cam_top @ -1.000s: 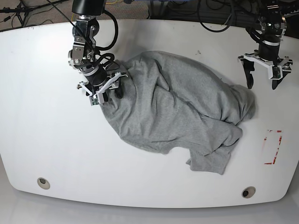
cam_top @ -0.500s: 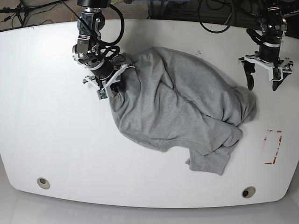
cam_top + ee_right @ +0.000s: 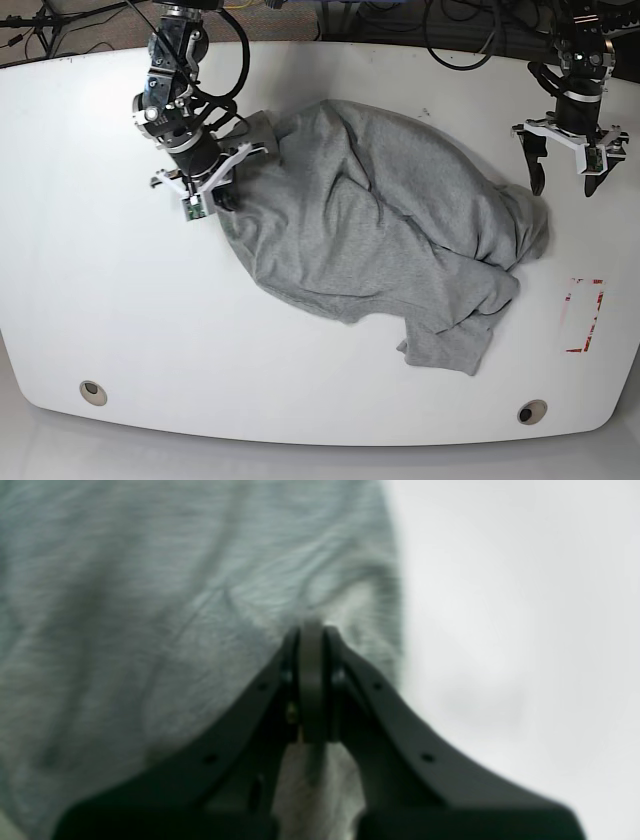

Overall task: Fold the T-shirt properly
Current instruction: 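Drag the grasped shirt edge outward away from the heap with the right gripper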

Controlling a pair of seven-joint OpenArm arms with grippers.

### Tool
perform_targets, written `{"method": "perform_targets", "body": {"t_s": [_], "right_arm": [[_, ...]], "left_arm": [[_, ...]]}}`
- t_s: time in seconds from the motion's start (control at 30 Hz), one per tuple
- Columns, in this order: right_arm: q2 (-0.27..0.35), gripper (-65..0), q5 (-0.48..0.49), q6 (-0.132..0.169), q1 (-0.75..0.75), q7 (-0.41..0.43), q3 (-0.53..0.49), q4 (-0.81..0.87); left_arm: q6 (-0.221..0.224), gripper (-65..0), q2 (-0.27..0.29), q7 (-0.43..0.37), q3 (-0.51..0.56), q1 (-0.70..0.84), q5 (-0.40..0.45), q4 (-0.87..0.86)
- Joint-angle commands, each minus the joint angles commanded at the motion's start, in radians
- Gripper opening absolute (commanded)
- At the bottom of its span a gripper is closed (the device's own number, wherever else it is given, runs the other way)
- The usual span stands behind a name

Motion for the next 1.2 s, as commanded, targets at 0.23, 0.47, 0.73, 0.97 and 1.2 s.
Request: {"method": "perform_targets", "body": {"t_s": [0.23,0.47,0.73,0.97,1.2], "right_arm": [[-0.009,-54.3,-0.005,-0.011,-0.022,-0.009,0.064,0.015],[-0.019,-46.5,-0.001,-0.006,-0.045,-0.01,0.052,0.021],[-0.027,-48.9,-0.003,0.003,-0.089,-0.01,-0.001,0.028],[-0.024,-44.1,-0.002,0.007,-0.102,-0.013,0.008,0.031],[-0.022,-35.8,-0.003,0.013,-0.11,-0.009,0.031,0.014]], "left_arm": [[0.0,-16.2,0.004,0.004,-0.004,-0.003,0.0,-0.002],[-0.001,-16.3,0.003,0.015,0.0,-0.011,0.0,-0.003],[-0.002,-16.5,0.005,0.036,0.004,-0.027,0.004,-0.014],[0.002,-16.4,0.003,0.018,0.001,-0.013,0.003,-0.015],[0.003,-16.1,0.001,0.015,0.002,-0.007,0.004,-0.012]]}}
